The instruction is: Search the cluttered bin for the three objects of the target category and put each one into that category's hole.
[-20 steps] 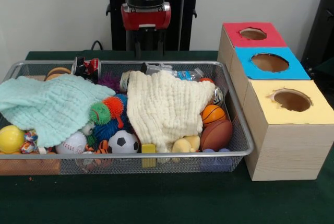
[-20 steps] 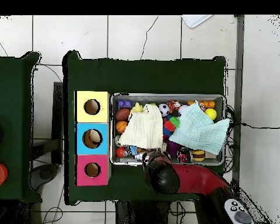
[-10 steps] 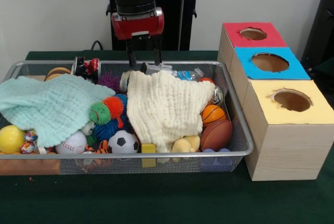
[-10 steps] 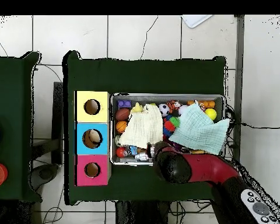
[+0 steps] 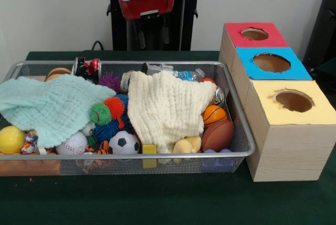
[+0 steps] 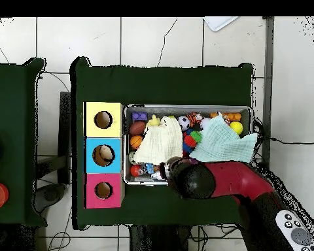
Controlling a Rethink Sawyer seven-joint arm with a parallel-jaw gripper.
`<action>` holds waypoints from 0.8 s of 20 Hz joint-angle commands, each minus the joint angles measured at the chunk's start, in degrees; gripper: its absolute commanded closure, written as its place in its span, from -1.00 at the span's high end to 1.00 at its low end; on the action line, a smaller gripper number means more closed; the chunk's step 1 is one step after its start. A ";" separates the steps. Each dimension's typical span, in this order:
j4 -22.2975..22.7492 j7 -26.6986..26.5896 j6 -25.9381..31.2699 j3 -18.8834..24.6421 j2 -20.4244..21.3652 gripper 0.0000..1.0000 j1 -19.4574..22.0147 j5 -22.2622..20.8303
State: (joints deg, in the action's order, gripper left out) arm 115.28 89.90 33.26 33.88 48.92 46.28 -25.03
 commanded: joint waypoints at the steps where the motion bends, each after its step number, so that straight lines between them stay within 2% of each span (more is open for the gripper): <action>1: -4.44 -15.64 4.63 8.46 -2.94 1.00 3.93 -2.43; 5: -9.22 -23.63 3.96 10.50 -9.87 1.00 7.24 -9.90; 6: -11.15 -21.91 4.05 8.20 -9.93 1.00 5.98 -12.44; 7: -11.83 -20.82 0.96 8.95 -10.63 1.00 6.70 -13.56; 8: -12.70 -20.32 1.92 8.58 -10.63 1.00 6.22 -14.31; 9: -12.52 -18.84 4.00 7.84 -10.23 1.00 5.92 -13.92; 13: -10.89 -12.84 4.12 7.92 -8.79 1.00 6.76 -12.17; 15: -10.80 -10.78 3.17 7.66 -9.35 1.00 6.75 -12.11; 16: -10.44 -7.85 1.76 7.24 -9.15 1.00 5.55 -11.71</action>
State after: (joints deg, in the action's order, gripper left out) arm 108.75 88.95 33.39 39.22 41.10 52.35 -34.69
